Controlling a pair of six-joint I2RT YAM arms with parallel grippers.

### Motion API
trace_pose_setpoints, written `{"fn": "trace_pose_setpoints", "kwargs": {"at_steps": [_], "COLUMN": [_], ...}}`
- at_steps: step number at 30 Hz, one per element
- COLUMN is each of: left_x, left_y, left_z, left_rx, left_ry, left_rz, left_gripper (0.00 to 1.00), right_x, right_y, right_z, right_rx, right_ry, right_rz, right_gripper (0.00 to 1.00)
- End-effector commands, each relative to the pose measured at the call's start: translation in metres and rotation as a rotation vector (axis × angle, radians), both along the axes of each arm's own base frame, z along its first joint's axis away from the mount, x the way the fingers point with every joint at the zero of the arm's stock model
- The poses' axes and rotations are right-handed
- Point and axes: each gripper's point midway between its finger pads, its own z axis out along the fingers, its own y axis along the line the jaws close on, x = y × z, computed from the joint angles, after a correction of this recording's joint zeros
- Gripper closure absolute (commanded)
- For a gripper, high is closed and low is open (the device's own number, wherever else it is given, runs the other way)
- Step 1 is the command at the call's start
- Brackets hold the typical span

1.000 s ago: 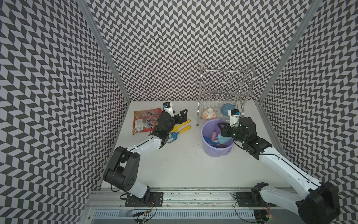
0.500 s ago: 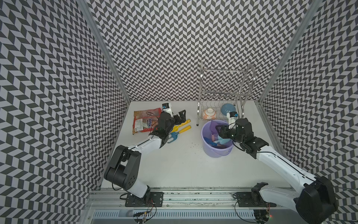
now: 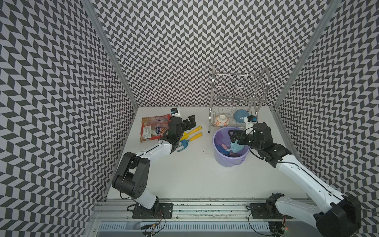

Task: Organize the gardening tools
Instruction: Place the gardening tool in the container, then pick up the gardening tool from the center of the board.

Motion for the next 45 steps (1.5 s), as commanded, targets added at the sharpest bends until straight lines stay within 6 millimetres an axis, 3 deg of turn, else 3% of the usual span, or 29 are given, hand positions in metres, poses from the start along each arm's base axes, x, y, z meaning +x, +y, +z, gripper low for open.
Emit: {"fn": "trace_pose_setpoints", "kwargs": {"at_steps": [1, 7, 15, 24, 30, 45], "left_x": [0.007, 0.010, 0.009, -0.001, 0.001, 0.005], "left_y": [0.014, 0.017, 0.002, 0.022, 0.008, -0.014], "left_z": [-0.010, -0.021, -0.041, -0.073, -0.091, -0.105], "left_rx": [0.042, 0.072, 0.065, 0.171, 0.248, 0.291], "left_ry": [0.057, 0.099, 0.157, 0.335, 0.364, 0.408], "left_rz": [0.082, 0.103, 0.061, 0.333, 0.330, 0.230], "left_gripper": [0.00, 0.00, 0.00, 0.00, 0.00, 0.00], "right_x": [-0.001, -0.006, -0.004, -0.008, -0.008, -0.008], "right_y": [-0.014, -0.022, -0.028, -0.032, -0.037, -0.044], "right_z": [0.019, 0.037, 0.029, 0.031, 0.027, 0.025], "right_rx": [0.008, 0.029, -0.009, 0.014, -0.009, -0.021], "right_ry": [-0.048, -0.085, -0.057, -0.061, -0.041, -0.041], "right_rz": [-0.075, -0.110, -0.138, -0.164, -0.186, -0.226], "right_gripper": [0.00, 0.00, 0.00, 0.00, 0.00, 0.00]}}
